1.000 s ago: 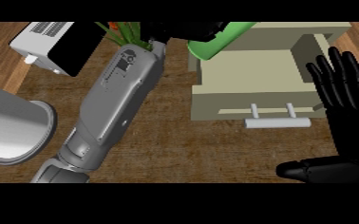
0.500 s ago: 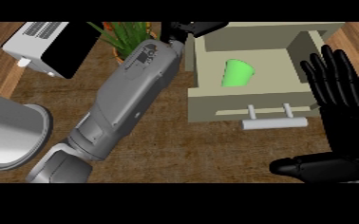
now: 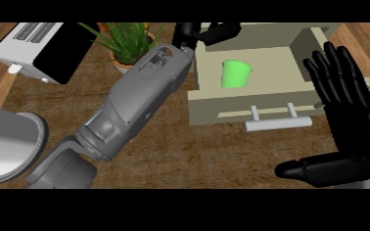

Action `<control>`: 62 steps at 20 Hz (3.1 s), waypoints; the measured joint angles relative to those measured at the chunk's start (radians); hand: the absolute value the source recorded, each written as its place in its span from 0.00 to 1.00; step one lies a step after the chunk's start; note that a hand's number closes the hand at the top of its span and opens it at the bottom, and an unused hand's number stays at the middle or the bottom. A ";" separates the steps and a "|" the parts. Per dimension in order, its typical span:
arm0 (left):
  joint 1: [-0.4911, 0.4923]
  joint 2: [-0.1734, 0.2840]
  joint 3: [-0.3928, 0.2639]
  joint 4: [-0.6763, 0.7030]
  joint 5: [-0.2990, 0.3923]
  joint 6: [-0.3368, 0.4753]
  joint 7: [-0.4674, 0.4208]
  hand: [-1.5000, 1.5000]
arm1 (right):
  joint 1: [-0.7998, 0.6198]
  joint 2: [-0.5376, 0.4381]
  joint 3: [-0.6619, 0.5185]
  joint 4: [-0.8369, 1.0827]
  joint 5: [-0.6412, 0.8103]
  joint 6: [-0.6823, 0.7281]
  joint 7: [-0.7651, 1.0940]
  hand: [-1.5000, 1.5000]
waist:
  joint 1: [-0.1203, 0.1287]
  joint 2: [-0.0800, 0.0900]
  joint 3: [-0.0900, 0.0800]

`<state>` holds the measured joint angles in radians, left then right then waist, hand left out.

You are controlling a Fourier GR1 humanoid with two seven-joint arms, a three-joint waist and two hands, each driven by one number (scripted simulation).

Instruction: Pick up the cup, place it into the drawer and close the drawer

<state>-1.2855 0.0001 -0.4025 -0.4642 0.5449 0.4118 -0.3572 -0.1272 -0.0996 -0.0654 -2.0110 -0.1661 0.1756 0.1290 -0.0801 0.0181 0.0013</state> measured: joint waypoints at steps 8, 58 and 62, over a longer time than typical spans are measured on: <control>-0.045 0.000 -0.147 0.054 0.032 0.055 0.053 0.00 | -0.035 0.000 -0.002 0.033 -0.010 0.008 -0.015 0.00 | -0.022 0.004 0.001; 0.831 0.494 0.071 -0.914 0.309 -0.122 0.016 0.00 | 0.052 -0.236 0.160 0.093 0.507 0.176 -0.149 1.00 | 0.111 -0.019 -0.001; 0.926 0.531 0.102 -0.959 0.316 -0.177 0.004 0.00 | 0.023 -0.241 0.237 0.198 0.674 0.118 -0.208 1.00 | 0.109 -0.018 -0.001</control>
<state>-0.3594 0.5310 -0.3003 -1.4227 0.8614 0.2344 -0.3536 -0.1043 -0.3404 0.1717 -1.8133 0.5083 0.2937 -0.0795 0.0286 -0.0004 0.0000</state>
